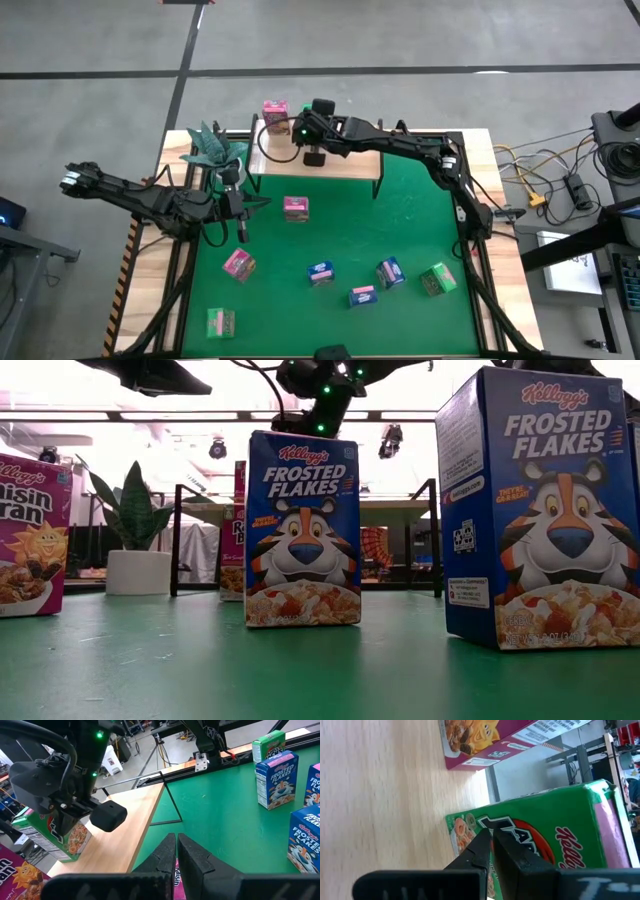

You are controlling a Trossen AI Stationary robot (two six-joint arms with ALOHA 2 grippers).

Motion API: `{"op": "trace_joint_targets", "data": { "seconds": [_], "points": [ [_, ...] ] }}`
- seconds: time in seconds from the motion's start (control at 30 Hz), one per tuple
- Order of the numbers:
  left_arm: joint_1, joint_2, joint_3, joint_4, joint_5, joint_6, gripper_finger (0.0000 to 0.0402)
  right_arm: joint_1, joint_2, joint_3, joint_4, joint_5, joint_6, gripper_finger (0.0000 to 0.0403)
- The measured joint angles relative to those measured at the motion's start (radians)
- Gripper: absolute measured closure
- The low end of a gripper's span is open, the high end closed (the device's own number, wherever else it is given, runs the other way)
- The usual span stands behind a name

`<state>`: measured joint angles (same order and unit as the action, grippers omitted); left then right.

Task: Stack cereal on shelf
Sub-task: Put the top green cereal box on the shelf, then put the left blue cereal box on the shelf

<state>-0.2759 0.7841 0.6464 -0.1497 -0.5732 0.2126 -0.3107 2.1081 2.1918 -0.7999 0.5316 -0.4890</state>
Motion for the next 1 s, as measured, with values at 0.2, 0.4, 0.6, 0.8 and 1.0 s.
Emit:
{"op": "trace_joint_targets", "data": {
  "seconds": [0.2,0.4,0.6,0.8,1.0],
  "points": [
    [0.0,0.0,0.0,0.0,0.0,0.0,0.0401,-0.002,0.001,0.0,0.002,0.0,0.009,0.039],
    [0.0,0.0,0.0,0.0,0.0,0.0,0.0401,0.039,-0.036,-0.002,-0.046,0.002,0.043,0.039],
    [0.0,0.0,0.0,0.0,0.001,-0.019,0.0401,0.119,-0.131,-0.013,-0.145,-0.013,0.155,0.039],
    [0.0,0.0,0.0,0.0,0.001,-0.051,0.0401,0.22,-0.262,-0.15,-0.129,-0.037,0.255,0.039],
    [0.0,0.0,0.0,-0.006,0.002,-0.084,0.0401,0.324,-0.413,-0.388,-0.016,-0.035,0.343,0.039]
  ]
}}
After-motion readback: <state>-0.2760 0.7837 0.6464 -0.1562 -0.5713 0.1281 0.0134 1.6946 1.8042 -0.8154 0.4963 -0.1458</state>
